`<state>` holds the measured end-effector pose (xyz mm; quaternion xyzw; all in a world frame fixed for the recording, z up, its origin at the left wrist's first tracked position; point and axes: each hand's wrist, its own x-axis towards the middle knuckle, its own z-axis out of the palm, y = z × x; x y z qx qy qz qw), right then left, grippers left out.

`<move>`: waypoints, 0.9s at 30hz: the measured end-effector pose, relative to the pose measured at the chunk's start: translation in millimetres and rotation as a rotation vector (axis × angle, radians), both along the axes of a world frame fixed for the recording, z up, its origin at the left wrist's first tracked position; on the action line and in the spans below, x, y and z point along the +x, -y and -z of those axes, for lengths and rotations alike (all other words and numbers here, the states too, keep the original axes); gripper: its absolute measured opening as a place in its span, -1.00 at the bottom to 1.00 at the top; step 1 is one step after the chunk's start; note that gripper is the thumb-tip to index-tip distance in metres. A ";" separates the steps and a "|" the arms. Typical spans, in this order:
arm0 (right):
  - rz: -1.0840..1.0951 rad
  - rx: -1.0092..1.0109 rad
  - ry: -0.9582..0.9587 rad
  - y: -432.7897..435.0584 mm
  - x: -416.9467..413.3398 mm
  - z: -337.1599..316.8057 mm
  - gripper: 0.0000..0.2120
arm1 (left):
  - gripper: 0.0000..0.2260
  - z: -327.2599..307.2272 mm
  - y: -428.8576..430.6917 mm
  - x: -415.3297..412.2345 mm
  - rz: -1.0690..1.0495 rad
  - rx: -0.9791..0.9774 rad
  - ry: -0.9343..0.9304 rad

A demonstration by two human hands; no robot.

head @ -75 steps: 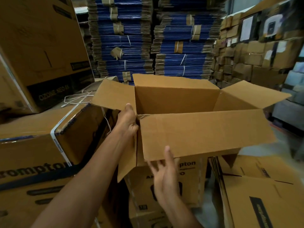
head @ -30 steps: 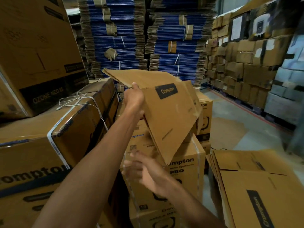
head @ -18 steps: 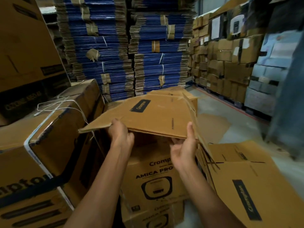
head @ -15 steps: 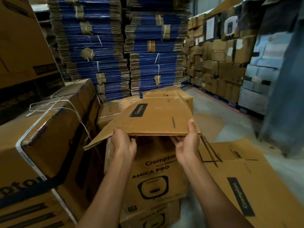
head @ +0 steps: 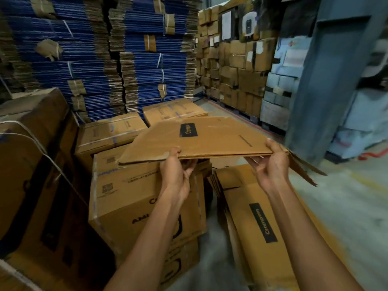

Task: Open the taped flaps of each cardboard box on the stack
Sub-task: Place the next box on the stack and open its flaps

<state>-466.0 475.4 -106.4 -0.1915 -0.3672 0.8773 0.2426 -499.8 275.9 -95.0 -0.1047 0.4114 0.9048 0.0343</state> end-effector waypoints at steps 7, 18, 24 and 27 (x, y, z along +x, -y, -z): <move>0.091 0.051 0.002 -101.1 27.8 24.9 -0.94 | -0.83 30.7 -98.7 11.7 0.121 0.043 0.056; 0.022 -0.012 0.180 -272.7 5.7 131.3 -0.80 | -0.64 146.7 -260.3 -11.7 0.162 -0.022 0.266; -0.117 -0.102 0.414 -323.9 5.5 237.3 -0.83 | -0.77 251.0 -301.7 0.4 0.126 -0.047 0.521; -0.194 -0.154 0.524 -334.9 18.9 292.0 -0.82 | -0.85 298.0 -312.5 14.2 0.096 -0.082 0.723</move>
